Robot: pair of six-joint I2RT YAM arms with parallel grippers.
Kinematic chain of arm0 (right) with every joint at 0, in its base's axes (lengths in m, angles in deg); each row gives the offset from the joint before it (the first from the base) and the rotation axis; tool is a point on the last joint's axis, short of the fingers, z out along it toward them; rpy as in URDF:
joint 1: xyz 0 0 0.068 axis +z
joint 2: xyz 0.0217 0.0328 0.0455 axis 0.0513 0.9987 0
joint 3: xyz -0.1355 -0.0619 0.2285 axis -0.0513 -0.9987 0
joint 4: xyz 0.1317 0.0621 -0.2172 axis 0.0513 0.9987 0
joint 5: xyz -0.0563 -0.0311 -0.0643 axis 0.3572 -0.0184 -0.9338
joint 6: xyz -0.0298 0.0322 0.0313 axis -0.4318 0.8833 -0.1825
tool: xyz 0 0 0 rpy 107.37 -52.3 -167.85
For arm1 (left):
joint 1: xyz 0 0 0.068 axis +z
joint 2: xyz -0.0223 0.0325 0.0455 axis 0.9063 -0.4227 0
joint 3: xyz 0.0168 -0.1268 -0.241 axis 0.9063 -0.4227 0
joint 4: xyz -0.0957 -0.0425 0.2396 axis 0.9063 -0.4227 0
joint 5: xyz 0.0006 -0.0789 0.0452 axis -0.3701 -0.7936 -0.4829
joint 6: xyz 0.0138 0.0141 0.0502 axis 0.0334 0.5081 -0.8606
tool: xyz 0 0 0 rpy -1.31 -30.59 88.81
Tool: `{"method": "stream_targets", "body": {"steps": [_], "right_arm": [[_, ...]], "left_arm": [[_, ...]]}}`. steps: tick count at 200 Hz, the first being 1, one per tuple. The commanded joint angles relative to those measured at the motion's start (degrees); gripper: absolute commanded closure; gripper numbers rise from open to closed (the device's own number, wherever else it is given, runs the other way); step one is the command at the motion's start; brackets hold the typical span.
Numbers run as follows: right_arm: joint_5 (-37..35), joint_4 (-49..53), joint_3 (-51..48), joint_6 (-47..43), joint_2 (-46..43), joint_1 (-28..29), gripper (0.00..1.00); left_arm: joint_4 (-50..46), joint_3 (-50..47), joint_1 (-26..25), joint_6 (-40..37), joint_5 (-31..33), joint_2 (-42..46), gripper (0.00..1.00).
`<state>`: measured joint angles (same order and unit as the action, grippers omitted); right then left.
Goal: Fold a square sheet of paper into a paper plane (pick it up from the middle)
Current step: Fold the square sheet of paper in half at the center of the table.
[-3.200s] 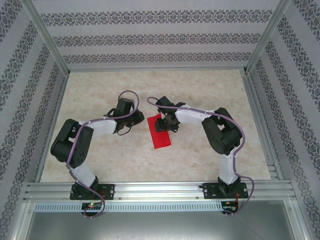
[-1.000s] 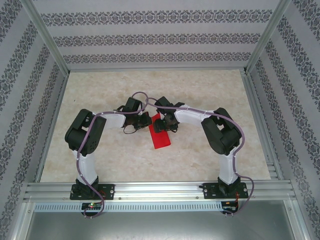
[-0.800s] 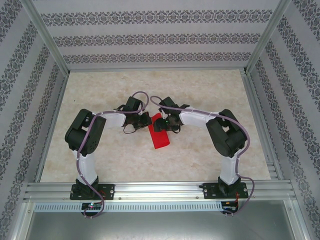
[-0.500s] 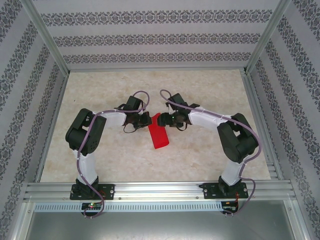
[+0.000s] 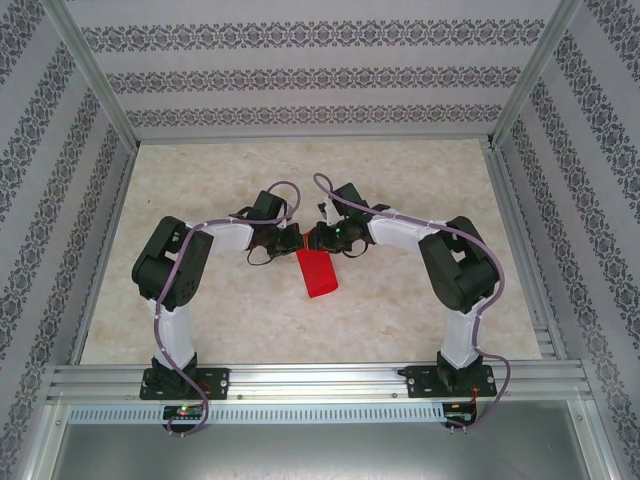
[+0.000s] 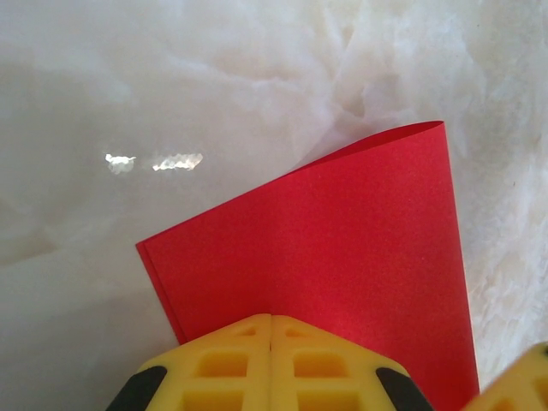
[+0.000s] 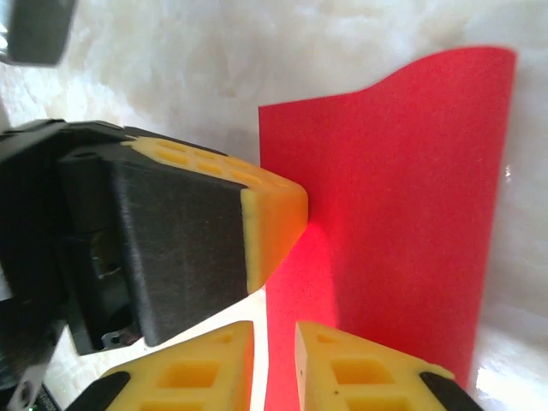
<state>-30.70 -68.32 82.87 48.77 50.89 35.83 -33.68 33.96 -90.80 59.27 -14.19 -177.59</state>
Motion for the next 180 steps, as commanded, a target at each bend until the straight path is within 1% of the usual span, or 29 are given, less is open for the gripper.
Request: {"method": "stream_targets", "body": {"steps": [1,45,122,180], "right_arm": [[2.8,-0.4,2.3,0.2,2.0,0.1,0.81],[1.6,0.0,1.8,-0.1,3.7,-0.4,0.83],[0.9,0.4,-0.6,-1.3,4.1,-1.6,0.83],[1.9,-0.8,-3.6,-1.9,4.2,-2.3,0.83]], "left_arm": [[-7.4,-1.5,-0.8,-2.8,5.5,-5.5,1.00],[-8.1,-1.2,-0.9,-4.0,5.9,-6.1,1.00],[-9.0,-1.0,-0.8,-4.4,7.1,-6.3,1.00],[-9.4,-1.2,-0.8,-4.4,7.9,-6.6,1.00]]}}
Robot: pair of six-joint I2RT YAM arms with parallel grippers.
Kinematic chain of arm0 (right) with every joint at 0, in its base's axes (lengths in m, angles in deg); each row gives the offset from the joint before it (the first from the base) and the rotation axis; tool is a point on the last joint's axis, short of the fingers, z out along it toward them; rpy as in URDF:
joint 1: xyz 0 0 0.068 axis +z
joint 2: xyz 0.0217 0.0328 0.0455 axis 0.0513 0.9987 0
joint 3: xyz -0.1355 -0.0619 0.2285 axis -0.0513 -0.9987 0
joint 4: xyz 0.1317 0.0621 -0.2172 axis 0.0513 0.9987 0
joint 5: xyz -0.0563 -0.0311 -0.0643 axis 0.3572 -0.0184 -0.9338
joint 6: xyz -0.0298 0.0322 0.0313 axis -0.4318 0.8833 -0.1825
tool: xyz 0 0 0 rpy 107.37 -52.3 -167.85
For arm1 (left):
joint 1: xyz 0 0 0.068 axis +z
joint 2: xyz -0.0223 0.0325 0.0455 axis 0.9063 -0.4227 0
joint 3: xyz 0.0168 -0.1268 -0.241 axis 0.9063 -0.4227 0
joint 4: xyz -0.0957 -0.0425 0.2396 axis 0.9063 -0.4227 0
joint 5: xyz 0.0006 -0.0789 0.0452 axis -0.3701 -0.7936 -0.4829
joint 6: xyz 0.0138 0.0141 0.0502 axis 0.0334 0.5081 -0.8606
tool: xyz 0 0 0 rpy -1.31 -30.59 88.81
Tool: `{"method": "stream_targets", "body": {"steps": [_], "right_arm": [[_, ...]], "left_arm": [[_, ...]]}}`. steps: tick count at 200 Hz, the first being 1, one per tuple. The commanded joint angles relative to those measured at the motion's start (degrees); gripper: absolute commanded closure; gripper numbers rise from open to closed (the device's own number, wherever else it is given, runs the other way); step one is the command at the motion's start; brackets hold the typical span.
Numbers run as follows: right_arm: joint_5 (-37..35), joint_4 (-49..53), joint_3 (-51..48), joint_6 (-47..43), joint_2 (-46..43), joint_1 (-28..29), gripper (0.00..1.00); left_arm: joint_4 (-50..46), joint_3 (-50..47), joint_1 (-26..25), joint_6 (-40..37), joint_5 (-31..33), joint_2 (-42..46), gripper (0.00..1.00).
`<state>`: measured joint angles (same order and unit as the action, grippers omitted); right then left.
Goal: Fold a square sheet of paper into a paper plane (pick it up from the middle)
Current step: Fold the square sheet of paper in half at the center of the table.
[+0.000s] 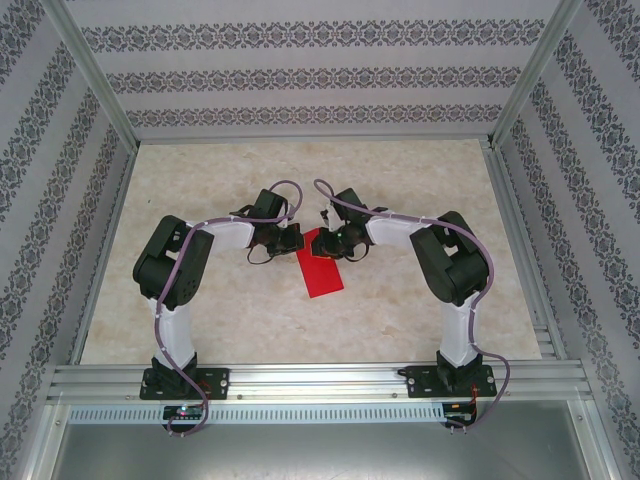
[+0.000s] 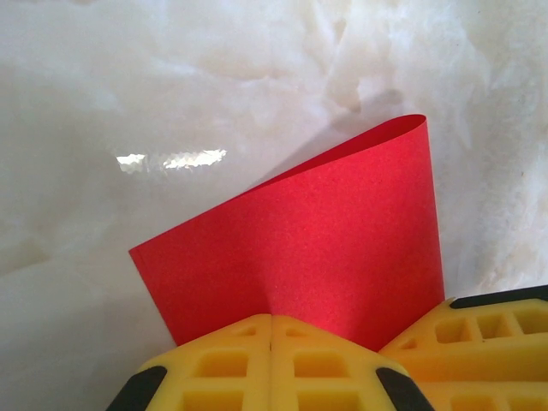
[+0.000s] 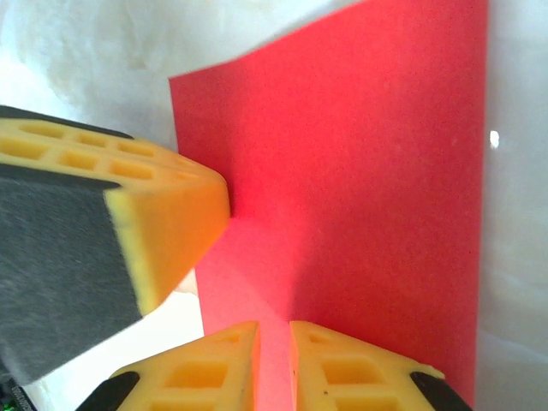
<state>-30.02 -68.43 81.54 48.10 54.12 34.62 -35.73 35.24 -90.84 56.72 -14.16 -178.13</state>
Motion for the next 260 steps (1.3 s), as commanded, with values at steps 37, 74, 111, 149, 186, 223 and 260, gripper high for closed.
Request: {"method": "stream_targets", "body": {"steps": [37,74,111,149,186,223,260], "right_arm": [[2.7,-3.5,-6.2,-2.9,0.1,-2.3,0.85],[3.7,-4.5,-10.3,-5.2,-1.9,-4.0,0.87],[4.6,-4.6,-14.4,-6.5,-5.4,-6.0,0.87],[2.3,-3.0,-16.4,-6.7,-8.2,-6.8,0.87],[2.4,-7.4,-14.1,-3.0,-14.2,-5.8,0.86],[1.4,-9.8,-7.1,0.6,-7.9,-2.1,0.88],[0.6,-13.6,-3.2,4.3,-1.9,-1.0,0.96]], "left_arm": [[-7.8,-2.8,-0.8,-1.4,8.8,-6.2,1.00],[-8.2,-3.0,-0.8,-0.9,9.8,-6.4,1.00],[-8.8,-3.2,-0.8,-0.4,11.2,-6.6,1.00],[-8.2,-3.3,-0.8,-0.5,10.4,-6.7,1.00],[-8.1,-3.2,-0.9,-0.9,9.6,-6.4,1.00],[-8.1,-3.1,-1.1,-1.2,9.4,-6.5,1.00],[-8.2,-3.3,-1.2,-1.2,9.4,-6.5,1.00]]}}
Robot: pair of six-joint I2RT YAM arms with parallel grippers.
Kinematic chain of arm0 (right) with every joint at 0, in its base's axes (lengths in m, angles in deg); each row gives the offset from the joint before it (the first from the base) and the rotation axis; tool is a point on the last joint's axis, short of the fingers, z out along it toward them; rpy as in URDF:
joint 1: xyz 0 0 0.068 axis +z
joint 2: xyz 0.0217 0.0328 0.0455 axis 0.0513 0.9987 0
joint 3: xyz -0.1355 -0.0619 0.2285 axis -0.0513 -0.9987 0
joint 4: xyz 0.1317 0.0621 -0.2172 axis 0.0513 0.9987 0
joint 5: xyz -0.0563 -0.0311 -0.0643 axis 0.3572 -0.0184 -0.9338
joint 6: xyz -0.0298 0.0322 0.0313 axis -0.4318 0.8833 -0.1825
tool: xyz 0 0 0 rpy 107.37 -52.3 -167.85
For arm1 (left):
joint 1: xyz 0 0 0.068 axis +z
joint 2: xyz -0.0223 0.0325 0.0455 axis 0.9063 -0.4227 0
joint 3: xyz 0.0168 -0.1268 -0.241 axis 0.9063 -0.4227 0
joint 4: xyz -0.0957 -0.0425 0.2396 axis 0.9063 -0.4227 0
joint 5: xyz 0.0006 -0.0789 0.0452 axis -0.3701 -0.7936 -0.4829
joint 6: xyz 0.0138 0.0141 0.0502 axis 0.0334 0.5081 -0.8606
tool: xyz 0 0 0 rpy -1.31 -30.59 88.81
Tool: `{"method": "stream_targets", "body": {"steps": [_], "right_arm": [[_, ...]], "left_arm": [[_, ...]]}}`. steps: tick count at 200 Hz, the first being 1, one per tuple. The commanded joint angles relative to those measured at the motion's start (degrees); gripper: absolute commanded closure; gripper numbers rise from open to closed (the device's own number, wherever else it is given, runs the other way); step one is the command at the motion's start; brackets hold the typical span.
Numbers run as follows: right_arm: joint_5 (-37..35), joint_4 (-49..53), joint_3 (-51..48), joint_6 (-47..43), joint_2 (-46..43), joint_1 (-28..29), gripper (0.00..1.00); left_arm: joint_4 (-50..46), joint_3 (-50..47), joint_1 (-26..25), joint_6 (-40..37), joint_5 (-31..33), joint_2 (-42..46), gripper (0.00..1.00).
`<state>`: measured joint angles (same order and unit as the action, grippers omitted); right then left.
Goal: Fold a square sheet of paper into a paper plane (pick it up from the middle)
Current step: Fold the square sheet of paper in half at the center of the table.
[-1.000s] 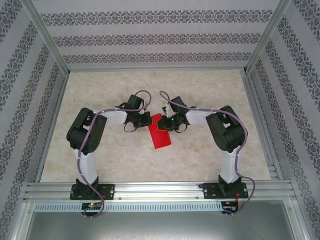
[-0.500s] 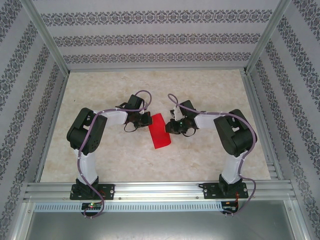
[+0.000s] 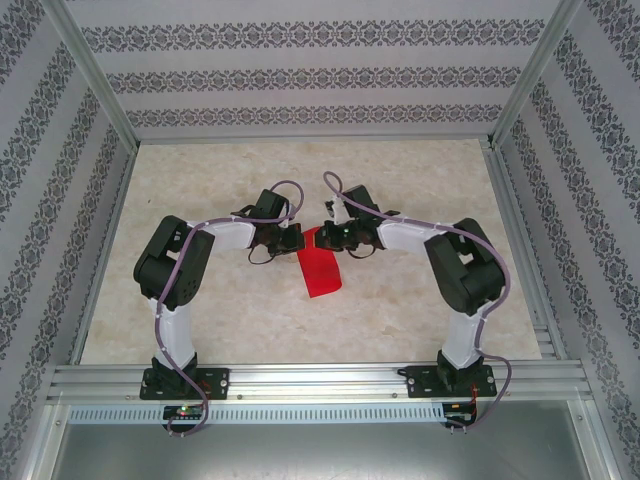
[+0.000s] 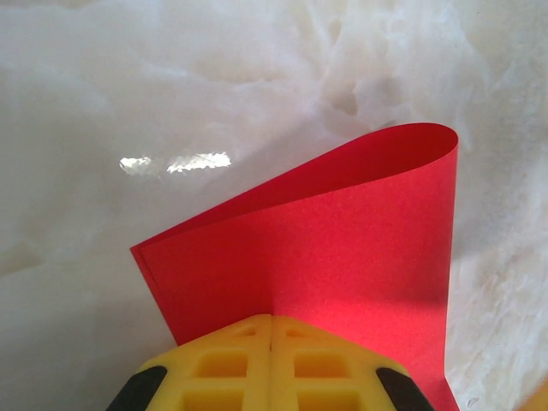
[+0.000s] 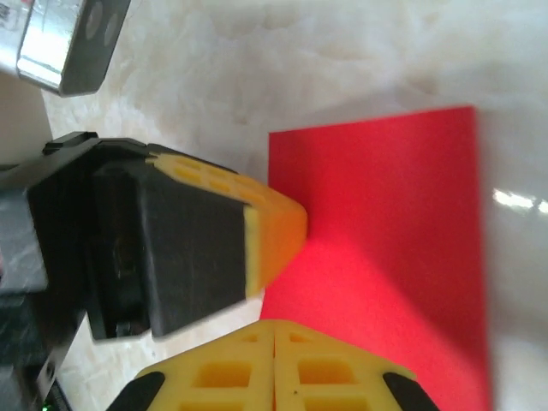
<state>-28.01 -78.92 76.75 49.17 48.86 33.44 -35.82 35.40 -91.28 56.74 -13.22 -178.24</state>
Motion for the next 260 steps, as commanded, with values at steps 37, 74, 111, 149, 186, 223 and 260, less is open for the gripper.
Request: {"method": "stream_targets", "body": {"steps": [37,74,111,149,186,223,260], "right_arm": [[-3.1,-2.2,2.0,3.4,6.5,-0.5,0.99],[-4.9,-3.4,-2.6,4.1,6.5,-3.0,1.00],[-5.3,-4.3,-8.6,3.5,1.6,-6.6,1.00],[-6.4,-2.8,-7.6,3.4,-3.8,-7.3,1.00],[-4.2,-3.4,-0.6,4.9,-0.6,-3.3,1.00],[-3.5,-3.7,5.1,6.3,5.5,-1.1,1.00],[-3.8,-3.1,7.7,6.4,9.5,-1.1,1.00]], "left_arm": [[-8.3,-3.4,-0.7,-1.2,8.3,-6.3,1.00],[-8.5,-3.6,-0.8,-1.3,8.8,-6.2,1.00],[-8.7,-3.8,-0.7,-1.5,8.8,-6.2,1.00],[-8.6,-4.1,-0.7,-1.7,8.9,-6.1,1.00],[-8.5,-4.2,-0.7,-1.4,8.7,-6.1,1.00],[-8.0,-4.4,-0.7,-1.0,8.3,-6.1,1.00],[-8.0,-4.5,-0.7,-0.9,8.3,-6.1,1.00]]}}
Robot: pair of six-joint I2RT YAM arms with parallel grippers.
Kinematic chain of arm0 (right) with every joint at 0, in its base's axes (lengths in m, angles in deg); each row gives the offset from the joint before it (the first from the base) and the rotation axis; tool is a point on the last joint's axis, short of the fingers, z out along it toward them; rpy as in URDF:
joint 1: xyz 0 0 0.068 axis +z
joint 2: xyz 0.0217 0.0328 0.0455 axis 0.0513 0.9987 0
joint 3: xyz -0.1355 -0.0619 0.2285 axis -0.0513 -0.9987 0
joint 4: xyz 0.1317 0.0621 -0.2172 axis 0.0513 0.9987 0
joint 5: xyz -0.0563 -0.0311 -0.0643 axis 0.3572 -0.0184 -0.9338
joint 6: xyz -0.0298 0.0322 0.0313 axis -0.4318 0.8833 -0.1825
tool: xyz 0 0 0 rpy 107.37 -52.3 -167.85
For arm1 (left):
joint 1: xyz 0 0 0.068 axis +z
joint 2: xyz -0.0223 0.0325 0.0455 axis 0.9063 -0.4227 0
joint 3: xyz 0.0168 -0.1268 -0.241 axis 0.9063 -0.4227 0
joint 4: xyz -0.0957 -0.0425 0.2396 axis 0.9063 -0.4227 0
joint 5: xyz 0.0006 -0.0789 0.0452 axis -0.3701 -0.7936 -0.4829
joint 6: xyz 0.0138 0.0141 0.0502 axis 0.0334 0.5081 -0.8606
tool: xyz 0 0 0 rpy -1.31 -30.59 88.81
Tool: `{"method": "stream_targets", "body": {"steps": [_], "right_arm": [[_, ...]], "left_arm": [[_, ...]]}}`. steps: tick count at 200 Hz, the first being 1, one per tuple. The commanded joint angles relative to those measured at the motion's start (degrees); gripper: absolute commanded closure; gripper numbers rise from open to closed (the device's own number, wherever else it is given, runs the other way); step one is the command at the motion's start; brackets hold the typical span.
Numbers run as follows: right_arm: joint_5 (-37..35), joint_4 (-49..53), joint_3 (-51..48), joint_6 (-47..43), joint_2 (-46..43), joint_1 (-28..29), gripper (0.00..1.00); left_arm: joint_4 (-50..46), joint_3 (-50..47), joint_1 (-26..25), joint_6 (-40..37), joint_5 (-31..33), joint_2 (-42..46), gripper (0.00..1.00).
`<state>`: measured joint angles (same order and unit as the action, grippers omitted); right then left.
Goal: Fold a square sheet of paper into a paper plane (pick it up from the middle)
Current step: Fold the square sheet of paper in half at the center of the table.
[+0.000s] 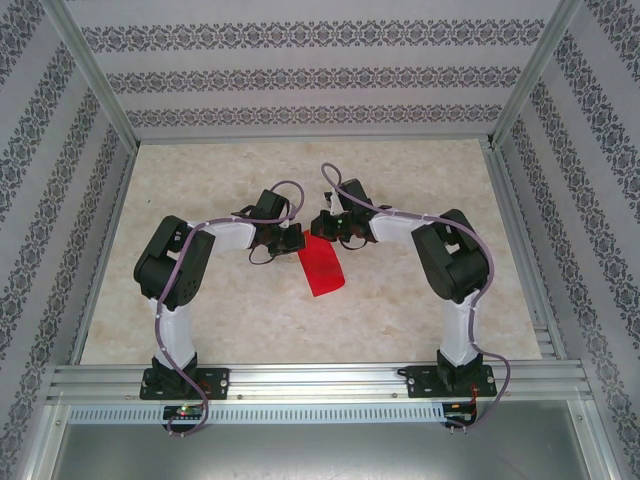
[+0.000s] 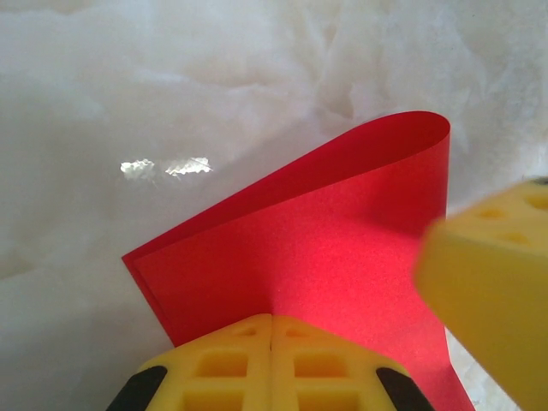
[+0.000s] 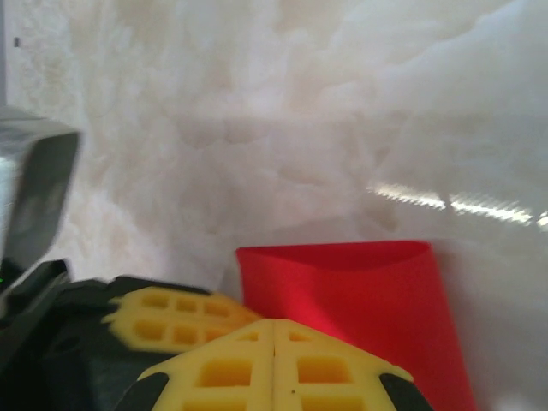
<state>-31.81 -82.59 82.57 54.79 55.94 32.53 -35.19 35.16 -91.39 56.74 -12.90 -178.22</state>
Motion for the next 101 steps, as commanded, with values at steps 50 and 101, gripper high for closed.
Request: {"method": "stream_targets", "body": {"steps": [50,101], "right_arm": [[-4.2,1.2,-0.5,1.2,4.0,-2.2,1.00],[-9.2,0.8,-1.9,1.4,0.3,-4.5,1.00]], "left_arm": [[-9.4,-4.6,-0.6,-1.4,9.0,-6.1,1.00],[-9.4,-5.0,-0.6,-2.0,9.2,-6.1,1.00]]}}
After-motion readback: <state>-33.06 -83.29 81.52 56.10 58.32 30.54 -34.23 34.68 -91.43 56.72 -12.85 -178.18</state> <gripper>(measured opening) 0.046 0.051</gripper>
